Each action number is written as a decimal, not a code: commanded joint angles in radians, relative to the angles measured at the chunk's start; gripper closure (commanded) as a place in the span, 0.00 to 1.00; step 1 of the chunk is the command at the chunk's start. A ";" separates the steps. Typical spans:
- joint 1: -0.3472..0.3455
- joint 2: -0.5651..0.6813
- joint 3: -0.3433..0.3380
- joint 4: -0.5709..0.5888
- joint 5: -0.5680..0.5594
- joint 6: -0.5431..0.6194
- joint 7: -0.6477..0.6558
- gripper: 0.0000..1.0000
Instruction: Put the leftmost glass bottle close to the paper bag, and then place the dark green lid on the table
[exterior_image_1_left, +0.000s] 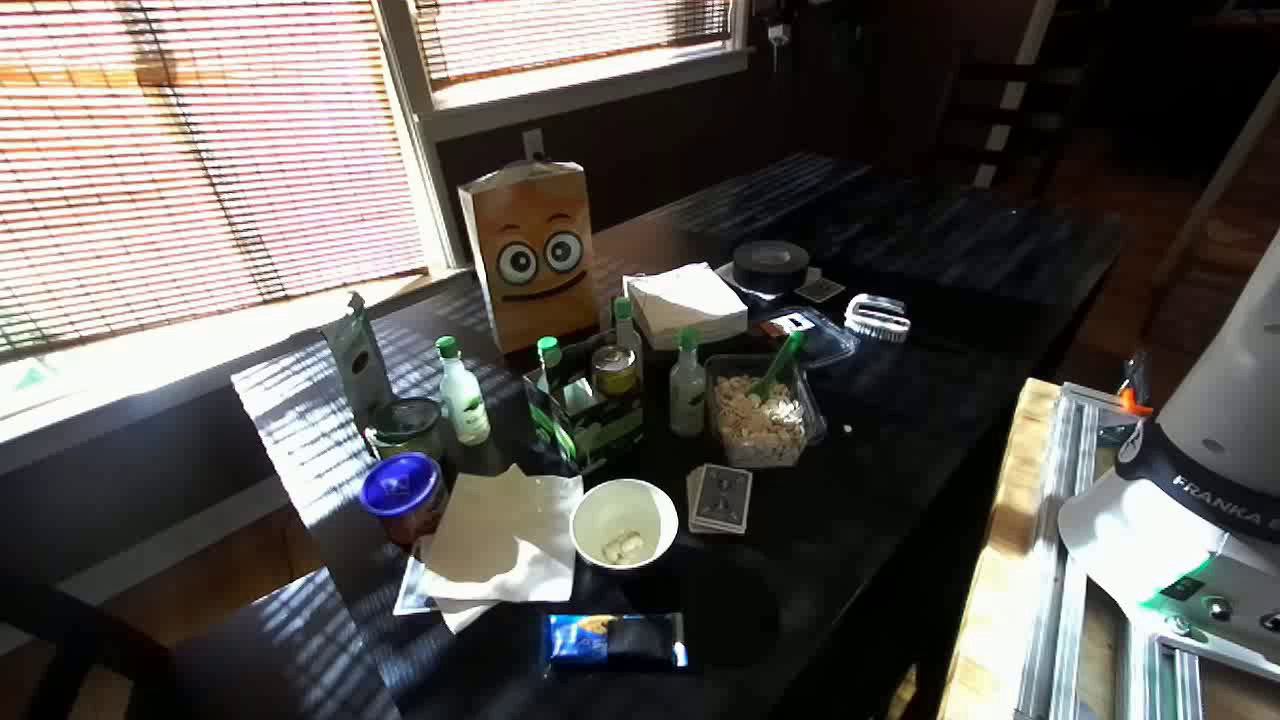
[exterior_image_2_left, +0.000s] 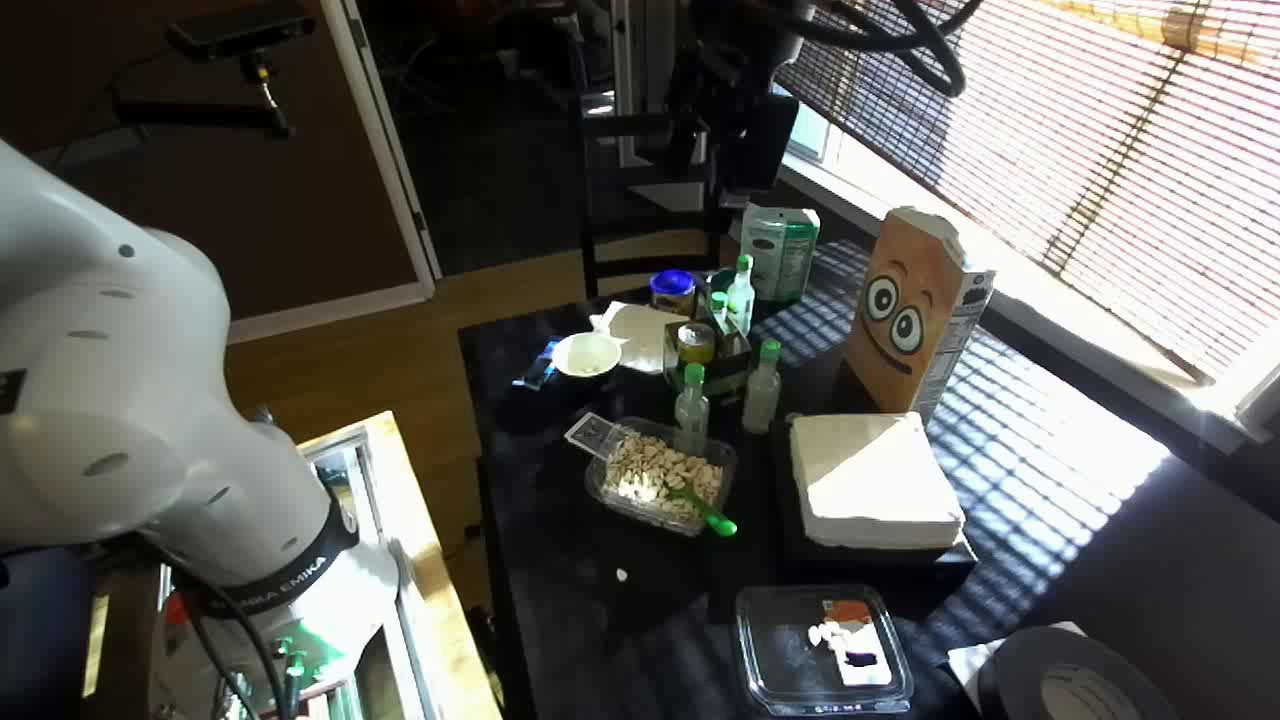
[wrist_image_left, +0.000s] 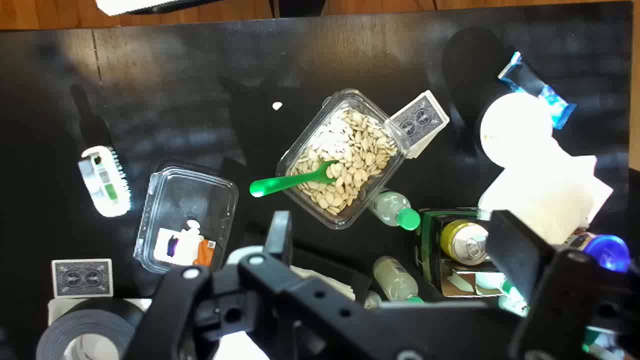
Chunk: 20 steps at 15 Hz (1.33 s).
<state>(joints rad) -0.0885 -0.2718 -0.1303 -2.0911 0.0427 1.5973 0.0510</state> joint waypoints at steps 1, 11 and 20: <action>-0.009 0.001 0.008 0.003 0.002 -0.003 -0.002 0.00; 0.074 0.099 0.090 0.027 0.080 0.462 -0.006 0.00; 0.122 0.488 0.173 0.335 0.355 0.529 -0.396 0.00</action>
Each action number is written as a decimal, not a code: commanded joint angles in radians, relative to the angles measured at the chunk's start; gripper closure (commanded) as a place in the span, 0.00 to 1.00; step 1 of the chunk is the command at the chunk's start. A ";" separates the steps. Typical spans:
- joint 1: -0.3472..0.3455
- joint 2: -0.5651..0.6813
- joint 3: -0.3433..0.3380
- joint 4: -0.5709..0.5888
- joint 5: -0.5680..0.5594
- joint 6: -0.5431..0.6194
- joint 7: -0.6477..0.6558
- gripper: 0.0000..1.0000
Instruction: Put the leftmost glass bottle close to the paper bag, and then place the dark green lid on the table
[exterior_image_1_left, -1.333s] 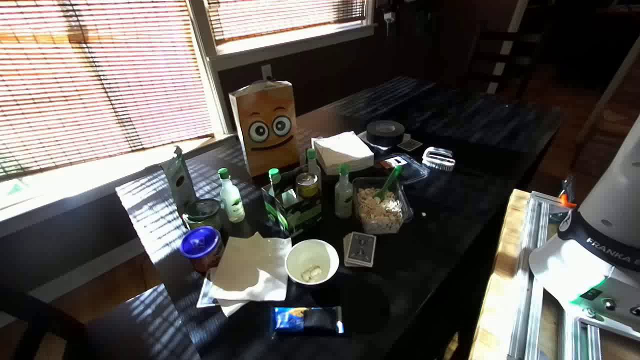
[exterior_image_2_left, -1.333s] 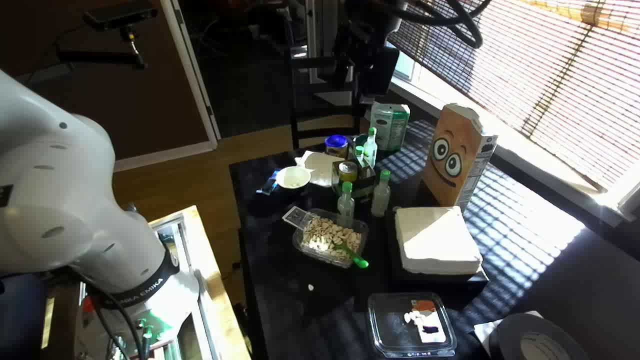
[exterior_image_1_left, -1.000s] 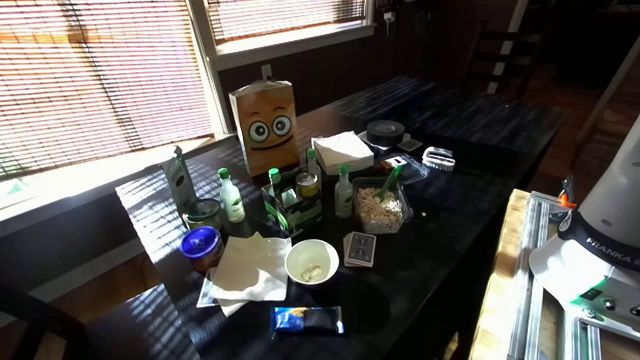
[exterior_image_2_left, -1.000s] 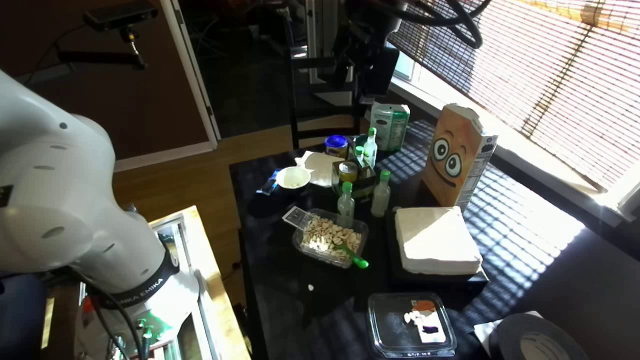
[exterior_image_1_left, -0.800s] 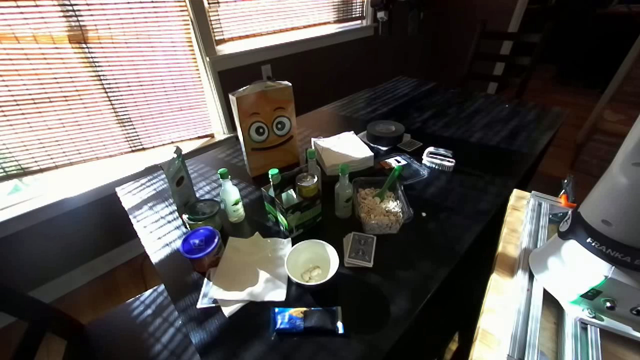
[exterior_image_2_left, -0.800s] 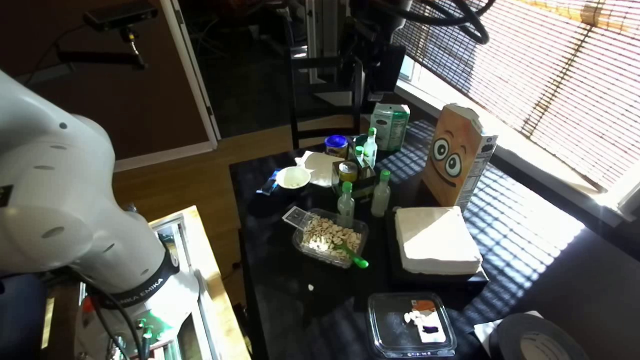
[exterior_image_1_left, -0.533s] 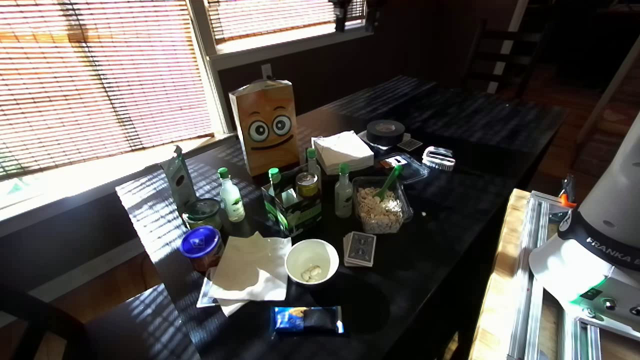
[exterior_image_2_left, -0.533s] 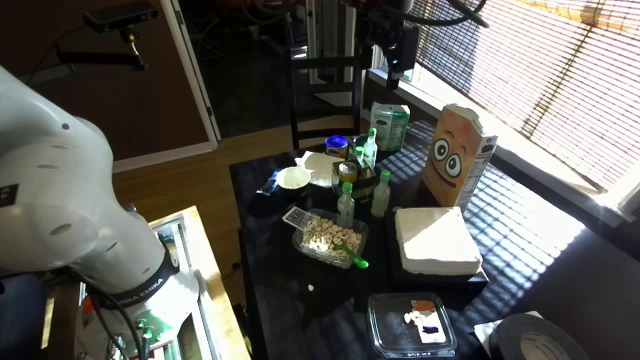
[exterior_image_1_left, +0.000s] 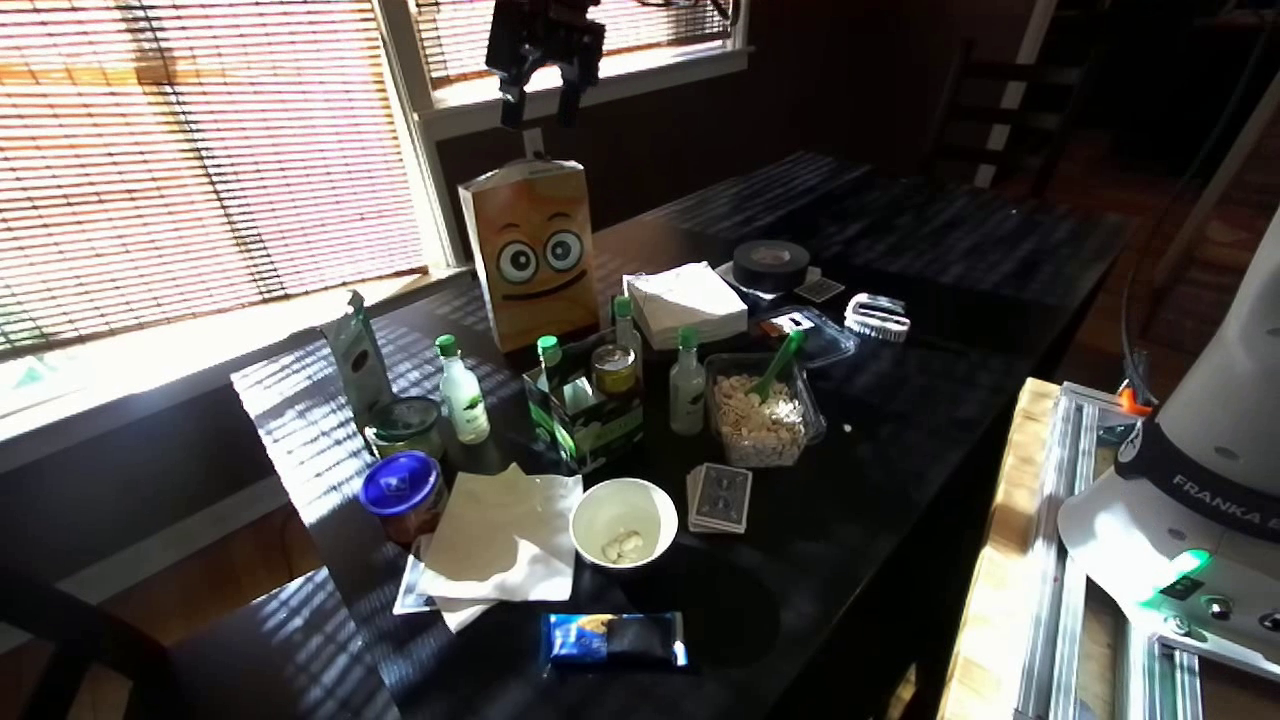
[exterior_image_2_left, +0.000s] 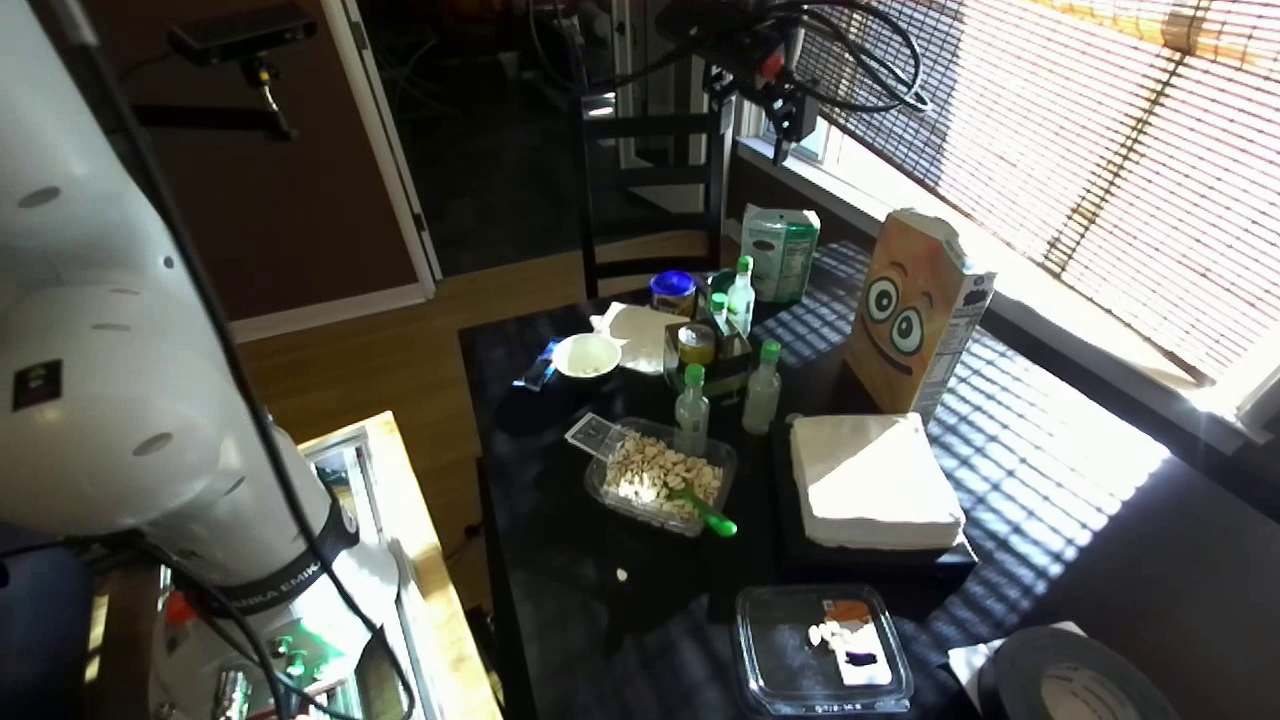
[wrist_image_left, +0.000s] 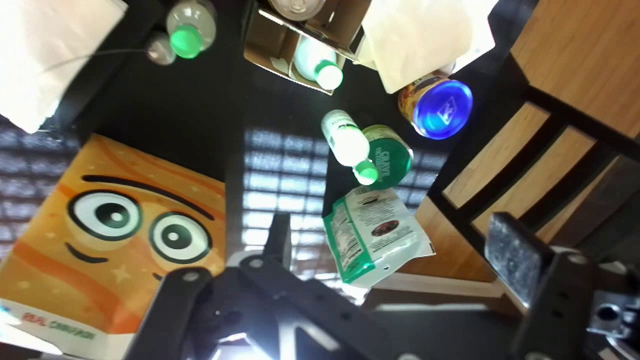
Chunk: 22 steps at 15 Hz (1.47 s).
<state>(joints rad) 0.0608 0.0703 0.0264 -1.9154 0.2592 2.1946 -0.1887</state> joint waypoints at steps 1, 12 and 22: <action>-0.040 0.192 0.027 0.199 0.187 -0.097 -0.187 0.00; -0.090 0.373 0.069 0.333 0.260 -0.122 -0.170 0.00; 0.045 0.781 0.065 0.742 -0.060 -0.056 0.039 0.00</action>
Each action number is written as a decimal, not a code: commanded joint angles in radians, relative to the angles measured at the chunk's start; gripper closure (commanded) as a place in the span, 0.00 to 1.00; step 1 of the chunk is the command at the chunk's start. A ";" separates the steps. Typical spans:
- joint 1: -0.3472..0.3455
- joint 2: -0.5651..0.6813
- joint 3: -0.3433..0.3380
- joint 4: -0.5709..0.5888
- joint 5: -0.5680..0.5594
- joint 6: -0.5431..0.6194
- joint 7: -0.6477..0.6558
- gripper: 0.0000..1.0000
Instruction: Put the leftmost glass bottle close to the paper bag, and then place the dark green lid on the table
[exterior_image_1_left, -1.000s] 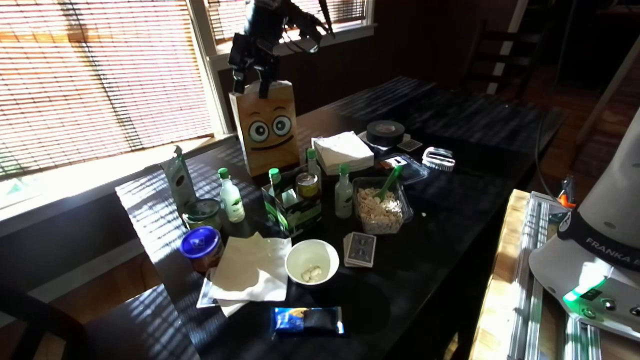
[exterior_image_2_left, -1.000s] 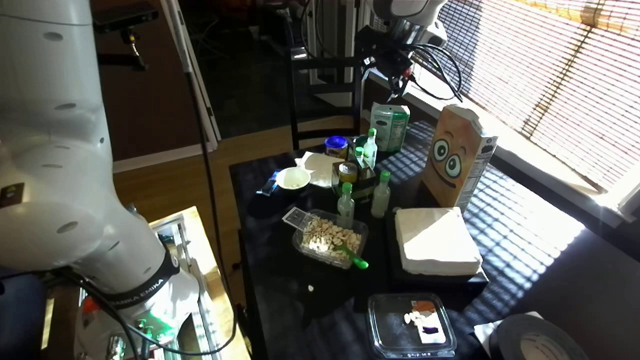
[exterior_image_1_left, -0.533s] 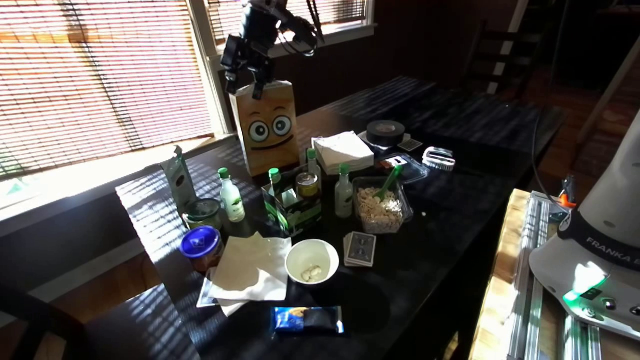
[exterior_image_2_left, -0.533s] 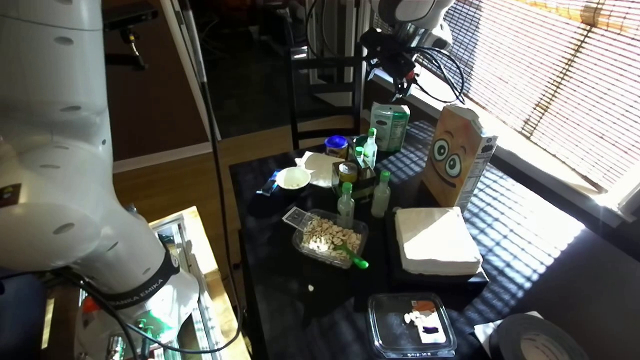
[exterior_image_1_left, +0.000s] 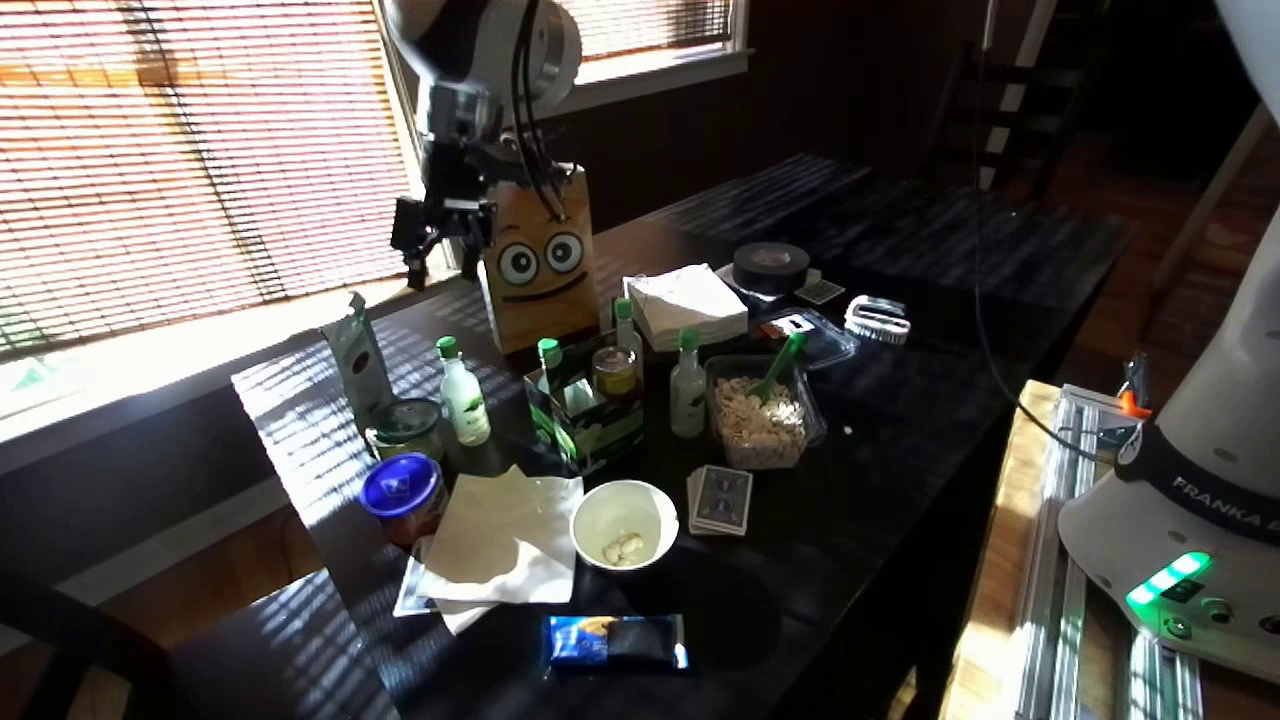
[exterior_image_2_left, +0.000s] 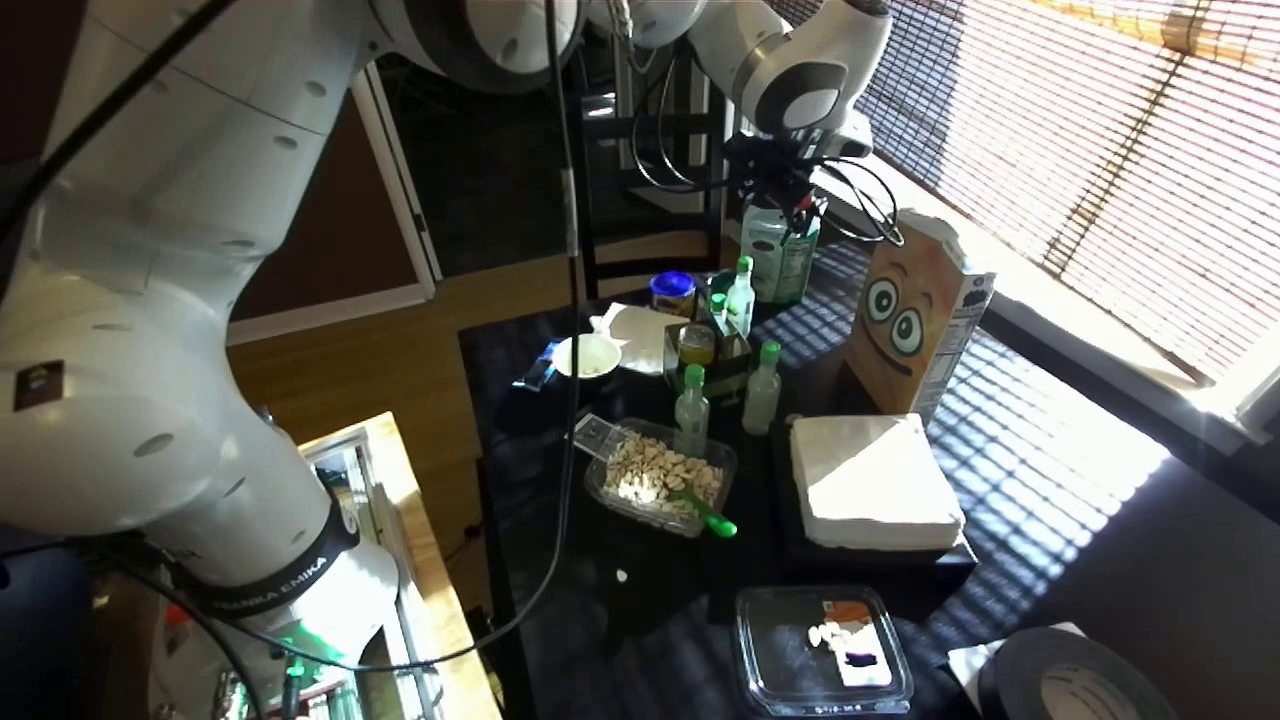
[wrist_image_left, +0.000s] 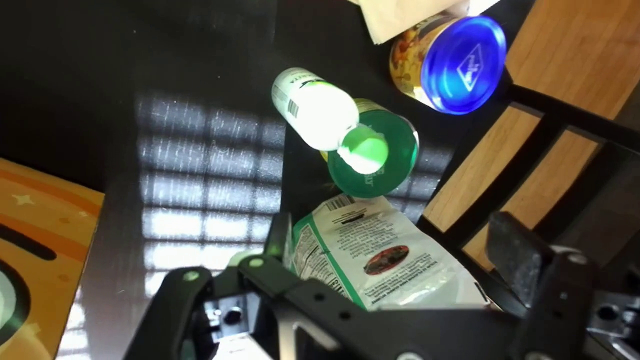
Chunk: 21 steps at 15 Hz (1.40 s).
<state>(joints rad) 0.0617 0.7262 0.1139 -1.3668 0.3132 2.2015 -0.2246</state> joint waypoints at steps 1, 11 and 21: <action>0.056 0.160 -0.023 0.243 -0.153 -0.094 0.077 0.00; 0.084 0.335 0.003 0.455 -0.212 -0.231 -0.004 0.00; 0.117 0.272 -0.008 0.349 -0.213 -0.286 0.117 0.00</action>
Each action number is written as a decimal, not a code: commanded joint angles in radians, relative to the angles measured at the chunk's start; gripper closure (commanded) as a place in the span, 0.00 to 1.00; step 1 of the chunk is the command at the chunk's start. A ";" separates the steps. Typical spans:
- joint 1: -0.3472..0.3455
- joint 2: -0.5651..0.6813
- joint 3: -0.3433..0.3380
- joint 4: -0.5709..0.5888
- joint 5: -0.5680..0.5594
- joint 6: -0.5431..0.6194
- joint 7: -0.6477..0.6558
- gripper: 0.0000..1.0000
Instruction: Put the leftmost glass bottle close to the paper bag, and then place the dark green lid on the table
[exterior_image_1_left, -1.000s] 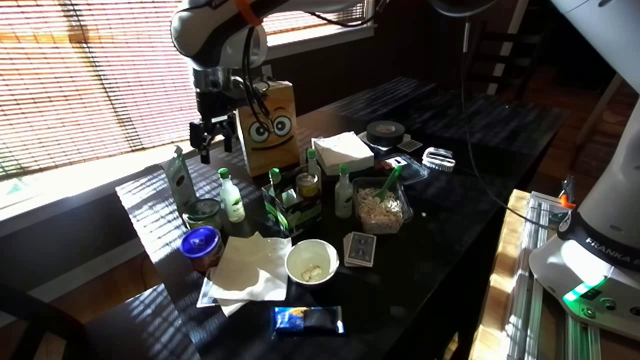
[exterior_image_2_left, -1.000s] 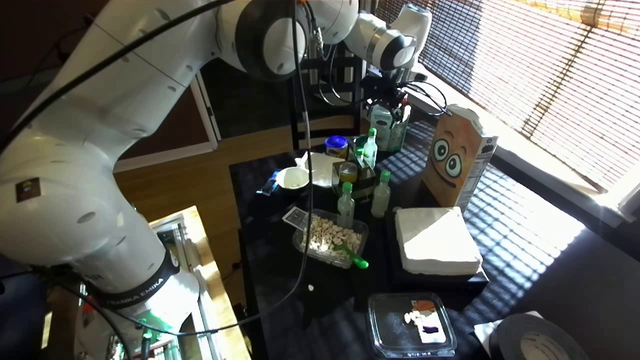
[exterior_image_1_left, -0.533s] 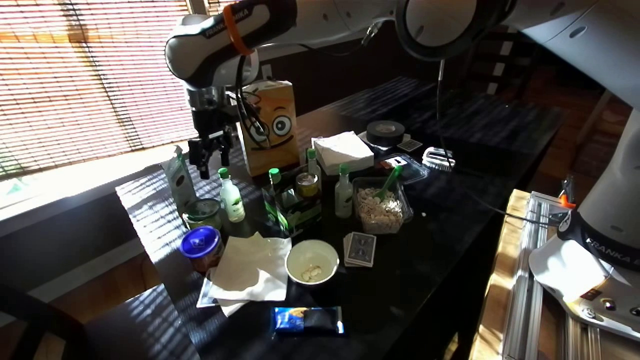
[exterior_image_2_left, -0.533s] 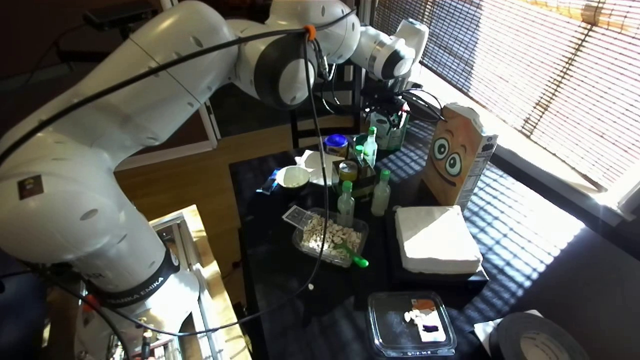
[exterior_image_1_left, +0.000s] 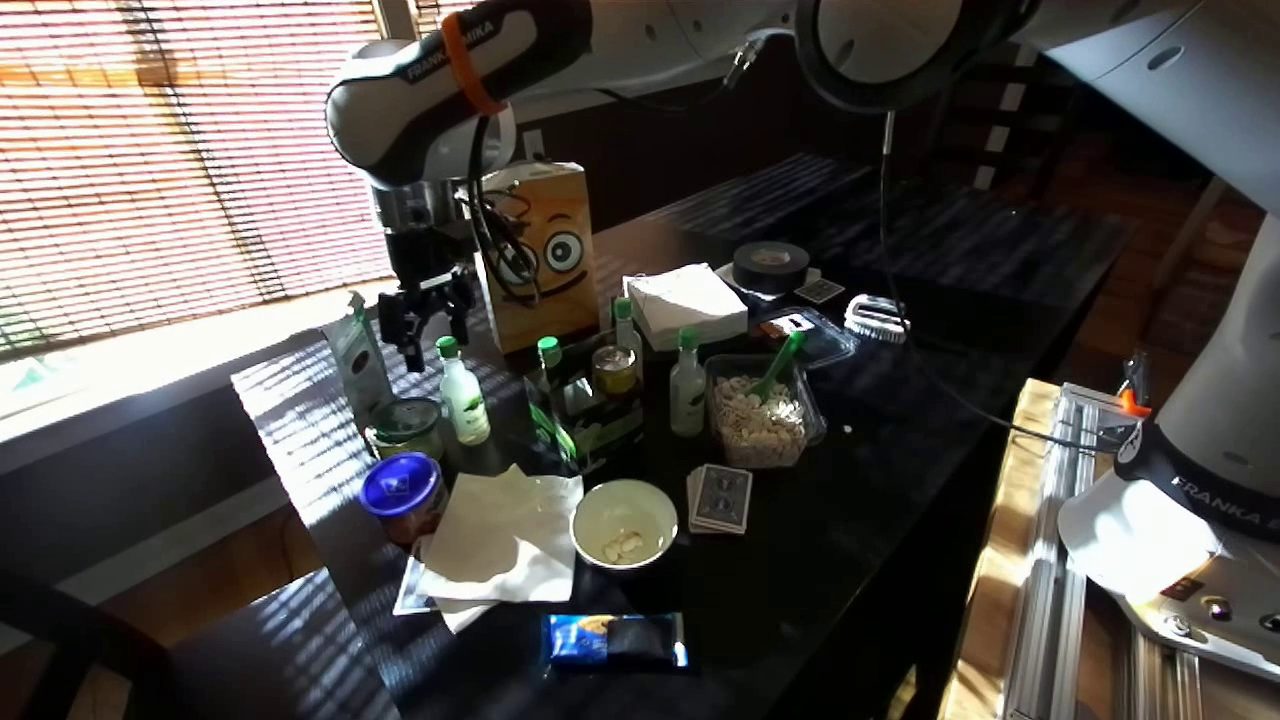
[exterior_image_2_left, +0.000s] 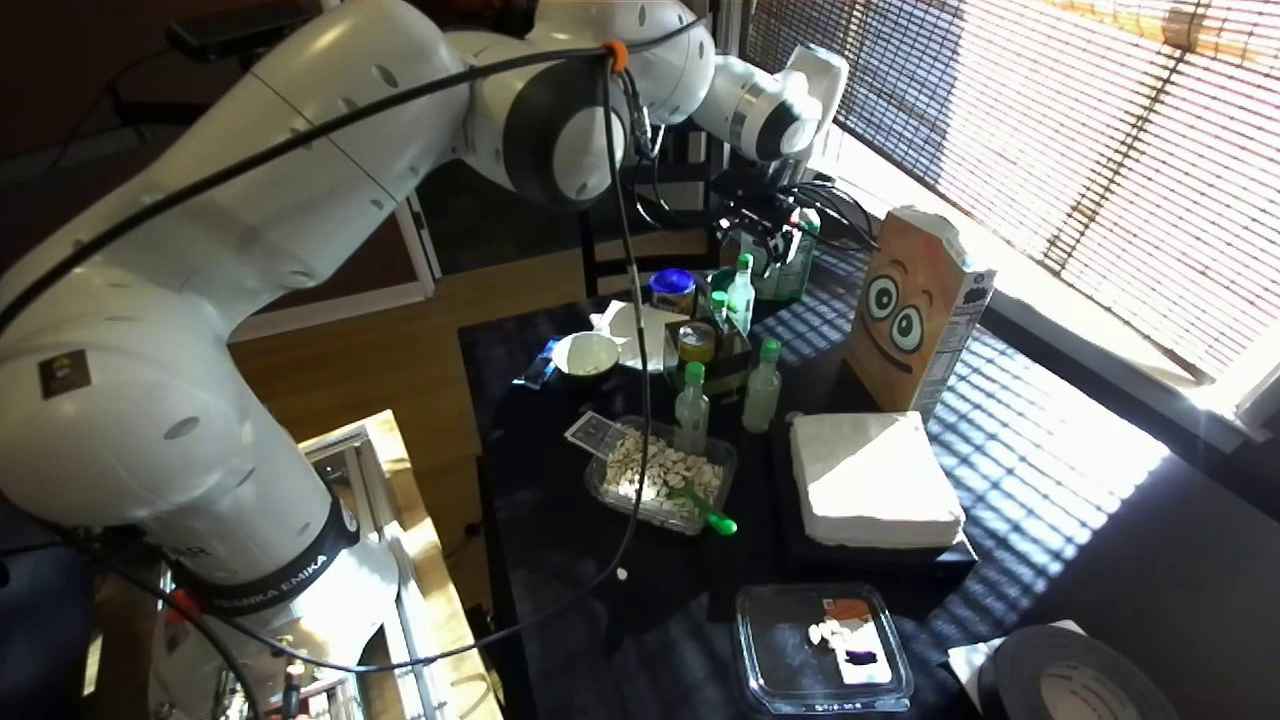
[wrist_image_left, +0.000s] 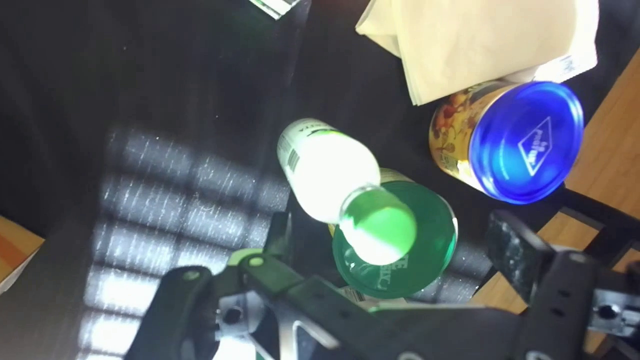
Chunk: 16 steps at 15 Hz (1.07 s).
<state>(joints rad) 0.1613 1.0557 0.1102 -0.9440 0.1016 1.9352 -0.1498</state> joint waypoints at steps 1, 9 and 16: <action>0.024 -0.062 -0.008 -0.079 -0.004 -0.022 0.056 0.00; 0.070 -0.090 -0.078 -0.126 -0.033 0.018 0.171 0.08; 0.098 -0.089 -0.120 -0.149 -0.053 0.046 0.208 0.61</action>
<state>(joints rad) 0.2374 1.0028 0.0131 -1.0336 0.0740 1.9417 0.0259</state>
